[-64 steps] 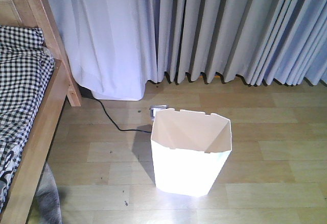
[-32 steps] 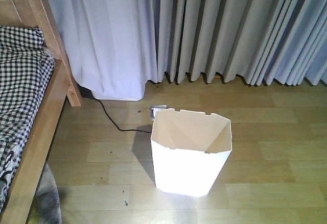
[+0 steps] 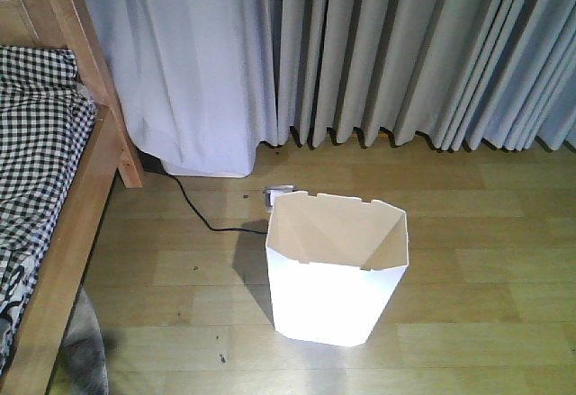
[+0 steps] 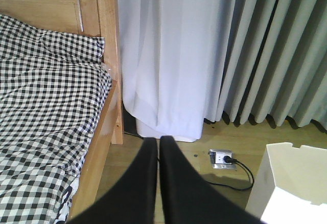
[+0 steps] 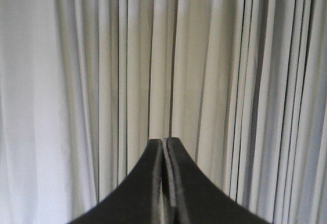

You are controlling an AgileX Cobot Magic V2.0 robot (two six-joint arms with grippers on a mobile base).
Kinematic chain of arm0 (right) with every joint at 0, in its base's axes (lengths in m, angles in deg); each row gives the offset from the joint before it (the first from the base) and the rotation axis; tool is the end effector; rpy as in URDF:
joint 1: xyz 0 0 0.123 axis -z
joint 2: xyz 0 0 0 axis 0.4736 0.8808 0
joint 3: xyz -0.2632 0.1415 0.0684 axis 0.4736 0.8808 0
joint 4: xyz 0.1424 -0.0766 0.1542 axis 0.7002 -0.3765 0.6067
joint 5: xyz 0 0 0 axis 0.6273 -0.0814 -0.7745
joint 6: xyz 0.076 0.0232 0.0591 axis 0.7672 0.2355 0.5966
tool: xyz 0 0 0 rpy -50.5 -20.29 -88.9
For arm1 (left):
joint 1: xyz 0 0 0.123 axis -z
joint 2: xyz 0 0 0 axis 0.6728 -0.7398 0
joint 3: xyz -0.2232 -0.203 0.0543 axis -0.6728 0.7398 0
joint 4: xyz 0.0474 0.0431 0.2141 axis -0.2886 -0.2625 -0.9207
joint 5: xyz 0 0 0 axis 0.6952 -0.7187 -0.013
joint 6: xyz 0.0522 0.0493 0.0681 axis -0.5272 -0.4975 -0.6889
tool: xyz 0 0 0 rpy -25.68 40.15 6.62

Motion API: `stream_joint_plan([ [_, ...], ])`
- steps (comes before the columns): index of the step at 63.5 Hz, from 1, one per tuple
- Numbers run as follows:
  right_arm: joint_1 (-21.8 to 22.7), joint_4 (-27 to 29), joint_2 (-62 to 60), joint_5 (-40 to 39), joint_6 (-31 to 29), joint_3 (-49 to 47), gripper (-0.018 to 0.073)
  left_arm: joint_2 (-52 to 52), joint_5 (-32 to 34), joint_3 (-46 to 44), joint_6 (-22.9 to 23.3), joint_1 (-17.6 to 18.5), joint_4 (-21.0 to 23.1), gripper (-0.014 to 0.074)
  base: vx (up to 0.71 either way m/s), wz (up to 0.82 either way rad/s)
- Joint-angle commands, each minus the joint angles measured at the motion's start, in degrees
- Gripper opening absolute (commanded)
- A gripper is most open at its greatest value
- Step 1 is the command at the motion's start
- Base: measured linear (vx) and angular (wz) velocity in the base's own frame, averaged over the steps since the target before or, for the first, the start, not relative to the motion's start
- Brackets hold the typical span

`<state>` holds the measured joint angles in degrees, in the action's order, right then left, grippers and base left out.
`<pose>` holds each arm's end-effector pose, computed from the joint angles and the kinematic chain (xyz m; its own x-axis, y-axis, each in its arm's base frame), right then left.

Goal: Move trash bin to bedside with robot

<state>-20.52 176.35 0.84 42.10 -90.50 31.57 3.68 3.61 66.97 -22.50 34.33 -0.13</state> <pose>0.0205 0.0080 0.2495 0.1020 -0.0401 -0.9940 0.0310 0.9988 -0.0371 0.0102 0.0027 0.1692 -0.2647 -0.1039 -0.9587 -0.1678 0.9840 -0.0603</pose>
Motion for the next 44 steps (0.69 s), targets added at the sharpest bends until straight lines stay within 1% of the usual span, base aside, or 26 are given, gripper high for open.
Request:
stream_joint_plan([
  [1,0.13,2.58,0.74,0.61,-0.58,-1.53,-0.0009,0.81,3.76,0.19,0.25,0.17,0.13,-0.0006,0.0,0.0],
  [8,0.13,2.02,0.74,1.27,-0.26,-1.53,-0.0009,0.81,3.76,0.19,0.25,0.17,0.13,-0.0006,0.0,0.0],
  [10,0.13,-0.46,0.74,2.06,0.81,-1.53,-0.0009,0.81,3.76,0.19,0.25,0.17,0.13,-0.0006,0.0,0.0],
  [12,0.13,-5.03,0.74,3.46,3.03,-1.53,-0.0009,0.81,3.76,0.19,0.25,0.17,0.13,-0.0006,0.0,0.0],
  [14,0.13,-11.17,0.74,5.45,6.28,-1.53,-0.0009,0.81,3.76,0.19,0.25,0.17,0.13,-0.0006,0.0,0.0],
  [15,0.13,-15.39,0.74,6.94,8.65,-1.53,-0.0009,0.81,3.76,0.19,0.25,0.17,0.13,-0.0006,0.0,0.0],
  [16,0.13,-18.34,0.67,8.04,10.34,-1.53,-0.0009,0.81,3.76,0.19,0.25,0.17,0.13,-0.0006,0.0,0.0],
  [17,0.13,-22.81,0.58,9.79,13.07,-1.53,-0.0009,0.81,3.76,0.19,0.25,0.17,0.13,-0.0006,0.0,0.0],
  [18,0.13,-25.8,0.52,11.0,14.99,-1.53,-0.0009,0.81,3.76,0.19,0.25,0.17,0.13,-0.0006,0.0,0.0],
  [19,0.13,-30.15,0.36,12.83,18.01,-1.53,-0.0009,0.81,3.76,0.19,0.25,0.17,0.13,-0.0006,0.0,0.0],
  [20,0.13,-32.92,0.35,14.02,20.1,-1.58,-0.0009,0.81,3.76,0.19,0.25,0.17,0.13,-0.0006,0.0,0.0],
  [21,0.13,-36.85,0.29,15.72,23.32,-1.71,-0.0009,0.81,3.76,0.19,0.25,0.17,0.13,-0.0006,0.0,0.0],
  [23,0.13,-42.59,0.1,17.73,29.0,-1.73,-0.0009,0.81,3.76,0.19,0.25,0.17,0.13,-0.0006,0.0,0.0],
  [26,0.13,-48.59,-0.19,18.26,38.28,-1.73,-0.0009,0.81,3.76,0.19,0.25,0.17,0.13,-0.0006,0.0,0.0],
  [32,0.13,-60.54,-1.19,14.54,54.0,-1.73,-0.0009,0.81,3.76,0.19,0.25,0.17,0.13,-0.0006,0.0,0.0],
  [41,0.13,-77.85,-2.5,3.74,76.56,-1.47,-0.0009,0.81,3.76,0.19,0.25,0.17,0.13,-0.0006,0.0,0.0],
  [44,0.13,-82.59,-2.5,0.76,82.47,-1.01,-0.0009,0.81,3.76,0.19,0.25,0.17,0.13,-0.0006,0.0,0.0],
])
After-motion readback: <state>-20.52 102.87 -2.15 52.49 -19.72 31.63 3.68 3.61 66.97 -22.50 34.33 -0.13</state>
